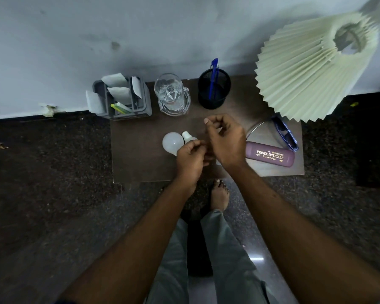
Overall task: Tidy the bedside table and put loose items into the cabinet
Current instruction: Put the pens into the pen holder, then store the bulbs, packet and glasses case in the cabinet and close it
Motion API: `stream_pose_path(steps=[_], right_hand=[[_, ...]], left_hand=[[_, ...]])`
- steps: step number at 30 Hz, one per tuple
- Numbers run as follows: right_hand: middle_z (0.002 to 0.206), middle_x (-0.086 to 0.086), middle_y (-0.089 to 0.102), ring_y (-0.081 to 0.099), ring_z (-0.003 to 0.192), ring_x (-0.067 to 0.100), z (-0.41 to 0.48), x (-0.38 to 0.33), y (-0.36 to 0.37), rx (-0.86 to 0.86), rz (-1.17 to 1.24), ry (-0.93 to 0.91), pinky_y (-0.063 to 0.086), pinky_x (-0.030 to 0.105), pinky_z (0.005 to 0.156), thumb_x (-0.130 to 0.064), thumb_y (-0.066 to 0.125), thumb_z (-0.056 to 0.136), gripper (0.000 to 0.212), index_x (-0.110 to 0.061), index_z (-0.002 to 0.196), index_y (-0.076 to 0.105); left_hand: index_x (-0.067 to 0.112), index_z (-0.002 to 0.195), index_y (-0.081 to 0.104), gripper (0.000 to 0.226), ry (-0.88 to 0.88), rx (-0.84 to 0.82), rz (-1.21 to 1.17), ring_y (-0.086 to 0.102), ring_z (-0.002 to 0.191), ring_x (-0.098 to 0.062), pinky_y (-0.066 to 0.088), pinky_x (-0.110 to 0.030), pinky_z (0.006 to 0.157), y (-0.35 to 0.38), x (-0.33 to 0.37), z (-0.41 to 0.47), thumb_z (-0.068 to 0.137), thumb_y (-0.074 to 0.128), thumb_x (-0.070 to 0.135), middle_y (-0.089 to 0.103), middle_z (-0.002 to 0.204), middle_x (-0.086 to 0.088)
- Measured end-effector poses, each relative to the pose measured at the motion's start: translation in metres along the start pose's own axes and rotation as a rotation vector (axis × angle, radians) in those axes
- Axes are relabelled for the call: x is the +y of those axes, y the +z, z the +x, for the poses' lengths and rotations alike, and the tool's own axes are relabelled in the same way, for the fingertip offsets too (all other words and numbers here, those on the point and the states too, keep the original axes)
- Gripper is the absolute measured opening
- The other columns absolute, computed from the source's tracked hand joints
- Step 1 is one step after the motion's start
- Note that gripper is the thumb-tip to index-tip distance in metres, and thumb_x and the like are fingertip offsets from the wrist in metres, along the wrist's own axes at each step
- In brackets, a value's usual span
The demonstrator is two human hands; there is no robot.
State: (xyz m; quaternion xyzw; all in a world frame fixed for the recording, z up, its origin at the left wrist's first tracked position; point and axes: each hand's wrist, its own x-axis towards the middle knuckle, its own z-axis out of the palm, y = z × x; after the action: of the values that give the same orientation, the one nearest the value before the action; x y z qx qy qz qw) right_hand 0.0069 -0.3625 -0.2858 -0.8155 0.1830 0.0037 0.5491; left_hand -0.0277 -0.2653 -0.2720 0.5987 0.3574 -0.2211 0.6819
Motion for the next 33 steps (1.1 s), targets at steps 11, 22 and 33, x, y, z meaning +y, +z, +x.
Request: stream_pose_path(steps=[11,22,33], right_hand=[[0.069,-0.001,0.073,0.072,0.065,0.019,-0.081,0.051,-0.010,-0.062,0.099,0.212,0.060,0.040,0.065,-0.044,0.066,0.090,0.018,-0.027,0.090,0.072],[0.088,0.020,0.071,0.060,0.048,0.019,-0.149,0.097,-0.016,-0.137,0.105,0.648,0.035,0.015,0.034,-0.021,0.063,0.099,0.014,-0.009,0.093,0.064],[0.118,0.017,0.069,0.069,0.103,0.041,-0.114,0.167,0.014,-0.163,-0.065,0.564,0.051,0.049,0.083,-0.044,0.054,0.100,0.034,-0.016,0.117,0.063]], left_hand=[[0.012,0.088,0.068,0.022,-0.107,0.105,0.033,0.060,0.055,-0.014,0.045,-0.017,0.046,-0.030,-0.088,-0.024,0.098,0.051,0.003,0.069,0.073,-0.008],[0.014,0.105,0.063,0.010,-0.201,0.196,0.040,0.058,0.058,-0.012,0.041,-0.013,0.039,-0.092,-0.147,-0.027,0.101,0.054,0.015,0.065,0.077,-0.001],[0.018,0.104,0.065,0.013,-0.093,0.161,0.089,0.058,0.054,-0.012,0.040,-0.023,0.049,-0.062,-0.170,0.028,0.098,0.061,0.029,0.067,0.089,0.000]])
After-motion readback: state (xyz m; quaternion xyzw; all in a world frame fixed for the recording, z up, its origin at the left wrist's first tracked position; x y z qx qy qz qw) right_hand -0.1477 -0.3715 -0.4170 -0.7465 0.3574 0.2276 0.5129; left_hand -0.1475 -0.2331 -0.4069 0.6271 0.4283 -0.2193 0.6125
